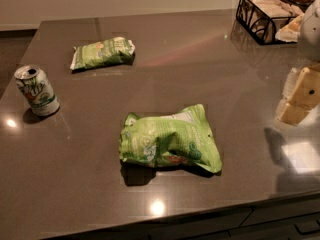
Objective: Move green rice chip bag near 7up can
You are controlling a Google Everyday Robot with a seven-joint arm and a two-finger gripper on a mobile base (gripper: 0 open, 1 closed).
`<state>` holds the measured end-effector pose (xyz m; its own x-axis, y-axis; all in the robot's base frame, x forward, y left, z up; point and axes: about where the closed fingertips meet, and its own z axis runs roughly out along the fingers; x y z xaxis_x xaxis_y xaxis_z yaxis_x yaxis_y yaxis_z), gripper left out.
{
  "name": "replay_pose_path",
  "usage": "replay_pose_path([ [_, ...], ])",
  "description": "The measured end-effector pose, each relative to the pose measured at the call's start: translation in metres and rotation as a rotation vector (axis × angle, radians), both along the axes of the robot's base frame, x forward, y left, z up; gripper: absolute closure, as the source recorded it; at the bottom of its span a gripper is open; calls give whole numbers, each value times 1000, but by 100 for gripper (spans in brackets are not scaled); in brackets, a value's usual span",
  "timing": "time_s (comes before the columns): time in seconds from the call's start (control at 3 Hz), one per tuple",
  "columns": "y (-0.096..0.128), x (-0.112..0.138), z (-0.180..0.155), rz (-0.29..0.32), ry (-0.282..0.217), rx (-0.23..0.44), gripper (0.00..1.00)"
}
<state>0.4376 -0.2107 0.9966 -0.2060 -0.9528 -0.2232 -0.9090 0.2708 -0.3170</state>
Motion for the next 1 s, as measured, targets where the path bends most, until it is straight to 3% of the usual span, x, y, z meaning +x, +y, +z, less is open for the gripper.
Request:
replay_pose_path([
  [0.33, 0, 0, 0, 0, 0, 0, 0],
  [1.0, 49, 2, -14, 120, 62, -18, 0],
])
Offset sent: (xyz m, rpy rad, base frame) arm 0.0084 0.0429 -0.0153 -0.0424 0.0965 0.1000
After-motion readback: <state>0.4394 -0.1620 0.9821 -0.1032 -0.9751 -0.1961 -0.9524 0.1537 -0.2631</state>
